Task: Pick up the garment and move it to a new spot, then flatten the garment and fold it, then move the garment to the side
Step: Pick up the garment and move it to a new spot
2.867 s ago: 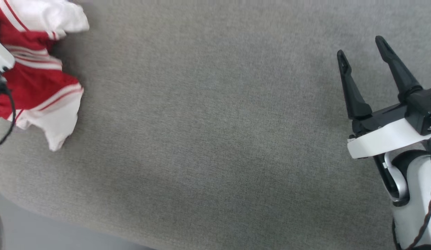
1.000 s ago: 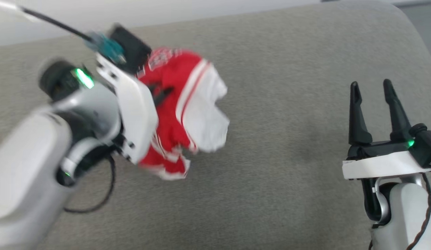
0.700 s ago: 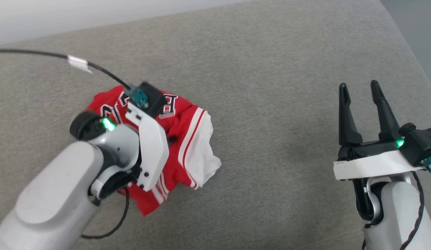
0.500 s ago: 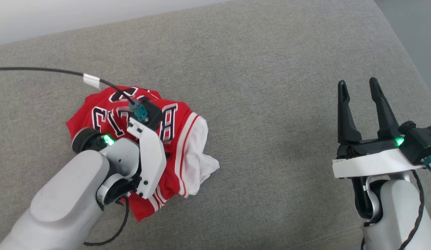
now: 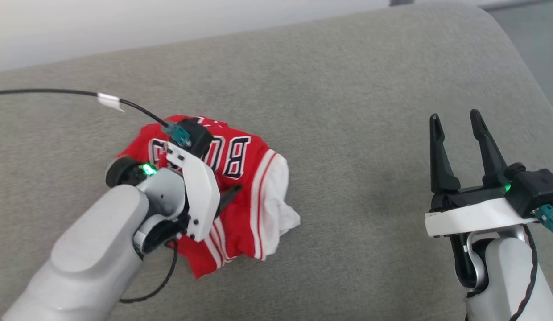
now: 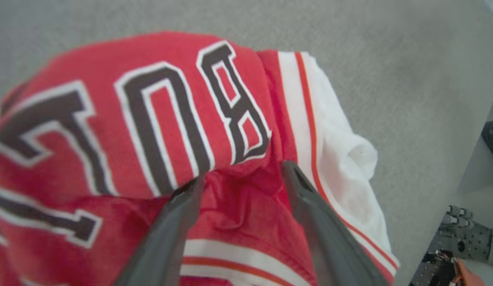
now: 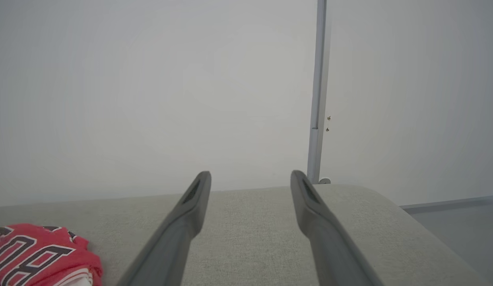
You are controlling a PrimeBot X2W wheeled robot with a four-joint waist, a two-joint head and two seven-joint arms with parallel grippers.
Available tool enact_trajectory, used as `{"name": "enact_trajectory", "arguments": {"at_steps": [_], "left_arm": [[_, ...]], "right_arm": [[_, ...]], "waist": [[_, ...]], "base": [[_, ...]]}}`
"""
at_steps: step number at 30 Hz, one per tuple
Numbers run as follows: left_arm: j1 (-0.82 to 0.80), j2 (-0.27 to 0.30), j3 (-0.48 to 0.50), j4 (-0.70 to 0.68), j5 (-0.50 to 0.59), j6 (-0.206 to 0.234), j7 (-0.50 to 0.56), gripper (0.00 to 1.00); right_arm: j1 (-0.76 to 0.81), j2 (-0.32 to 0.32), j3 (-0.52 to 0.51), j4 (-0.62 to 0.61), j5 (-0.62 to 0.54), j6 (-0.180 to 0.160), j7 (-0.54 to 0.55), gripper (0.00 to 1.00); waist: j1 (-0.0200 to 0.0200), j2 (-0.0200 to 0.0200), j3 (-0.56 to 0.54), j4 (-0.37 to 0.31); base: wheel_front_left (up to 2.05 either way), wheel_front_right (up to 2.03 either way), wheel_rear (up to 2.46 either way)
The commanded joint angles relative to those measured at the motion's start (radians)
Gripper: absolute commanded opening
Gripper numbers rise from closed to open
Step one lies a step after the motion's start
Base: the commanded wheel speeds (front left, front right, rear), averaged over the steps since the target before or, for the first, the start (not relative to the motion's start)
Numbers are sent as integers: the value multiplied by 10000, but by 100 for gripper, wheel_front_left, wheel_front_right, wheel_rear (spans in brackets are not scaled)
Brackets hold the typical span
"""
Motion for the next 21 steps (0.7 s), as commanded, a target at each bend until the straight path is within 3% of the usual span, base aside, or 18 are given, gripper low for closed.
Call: {"name": "enact_trajectory", "arguments": {"at_steps": [1, 10, 21], "left_arm": [[-20, 72, 135, -244, -85, 13, -218, 100], [777, 630, 917, -1476, 87, 482, -1923, 100], [2771, 1241, 2184, -2688, 319, 1642, -4956, 100]], "right_arm": [[111, 4, -23, 11, -146, 1, -45, 100], [427, 1, -135, 173, -295, 1, -46, 100], [1090, 1, -435, 324, -377, 1, -45, 100]], "waist": [[0, 0, -315, 354], [0, 0, -983, 1164], [0, 0, -1748, 1909]], "base": [[0, 0, 0], [0, 0, 0], [0, 0, 0]]}}
